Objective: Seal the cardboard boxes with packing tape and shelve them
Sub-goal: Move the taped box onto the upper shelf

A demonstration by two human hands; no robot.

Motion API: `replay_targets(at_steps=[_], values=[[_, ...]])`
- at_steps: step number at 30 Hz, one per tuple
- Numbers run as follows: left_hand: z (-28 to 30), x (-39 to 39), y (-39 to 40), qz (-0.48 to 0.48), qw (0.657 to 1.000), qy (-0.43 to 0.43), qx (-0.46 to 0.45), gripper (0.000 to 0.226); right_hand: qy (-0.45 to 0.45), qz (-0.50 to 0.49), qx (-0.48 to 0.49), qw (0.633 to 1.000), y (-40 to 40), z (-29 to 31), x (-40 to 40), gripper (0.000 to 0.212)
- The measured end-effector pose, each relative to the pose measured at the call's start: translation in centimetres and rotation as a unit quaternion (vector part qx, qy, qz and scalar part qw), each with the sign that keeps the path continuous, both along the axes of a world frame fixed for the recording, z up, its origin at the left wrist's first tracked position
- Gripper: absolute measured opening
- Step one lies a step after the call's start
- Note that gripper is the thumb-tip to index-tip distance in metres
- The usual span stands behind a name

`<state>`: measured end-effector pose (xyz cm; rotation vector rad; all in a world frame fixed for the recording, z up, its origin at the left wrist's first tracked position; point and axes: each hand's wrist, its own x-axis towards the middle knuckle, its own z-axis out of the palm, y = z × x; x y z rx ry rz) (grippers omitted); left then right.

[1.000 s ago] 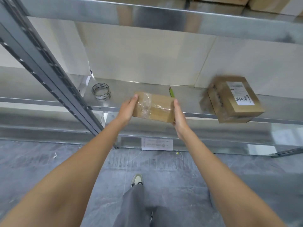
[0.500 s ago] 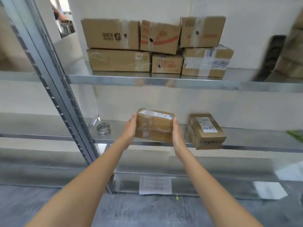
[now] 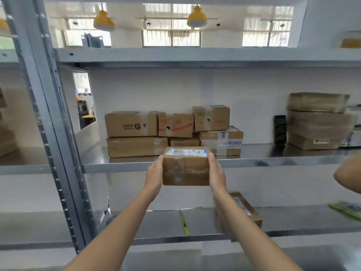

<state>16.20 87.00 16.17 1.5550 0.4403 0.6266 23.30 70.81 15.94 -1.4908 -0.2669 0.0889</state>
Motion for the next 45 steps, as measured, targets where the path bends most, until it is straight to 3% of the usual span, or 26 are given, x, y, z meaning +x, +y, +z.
replay_targets(at_steps=[12, 14, 19, 24, 28, 29, 33, 37, 45], values=[[11.7, 5.2, 1.6, -0.091, 0.989, -0.105, 0.046, 0.040, -0.090, -0.045, 0.054, 0.994, -1.0, 11.8, 3.7, 0.043], [13.2, 6.7, 1.2, -0.115, 0.984, -0.111, 0.078, 0.047, -0.101, -0.063, 0.051, 0.992, -1.9, 13.9, 4.8, 0.037], [18.0, 9.8, -0.6, -0.143, 0.978, -0.104, 0.112, 0.081, -0.120, -0.094, 0.031, 0.988, -3.5, 18.5, 8.4, 0.059], [20.0, 12.4, -2.5, -0.138, 0.979, -0.113, 0.101, 0.061, -0.115, -0.083, 0.033, 0.989, -3.7, 20.7, 12.4, 0.067], [19.8, 15.9, -2.4, -0.109, 0.987, -0.100, 0.062, 0.124, -0.111, -0.062, 0.015, 0.992, -3.1, 20.7, 15.6, 0.062], [20.0, 16.8, -2.4, -0.101, 0.989, -0.094, 0.050, 0.129, -0.112, -0.054, 0.014, 0.992, -2.9, 20.7, 16.5, 0.059], [21.2, 19.7, -2.9, -0.050, 0.994, -0.090, 0.040, 0.083, -0.098, -0.035, -0.005, 0.995, -1.8, 21.1, 19.8, 0.056], [20.6, 23.5, -1.1, 0.011, 0.997, -0.072, 0.027, 0.067, -0.088, -0.005, -0.049, 0.995, -0.6, 21.0, 22.4, 0.074], [20.5, 25.6, -1.2, 0.052, 0.996, -0.063, 0.040, 0.060, -0.089, -0.002, -0.046, 0.995, 0.4, 20.4, 24.9, 0.071]])
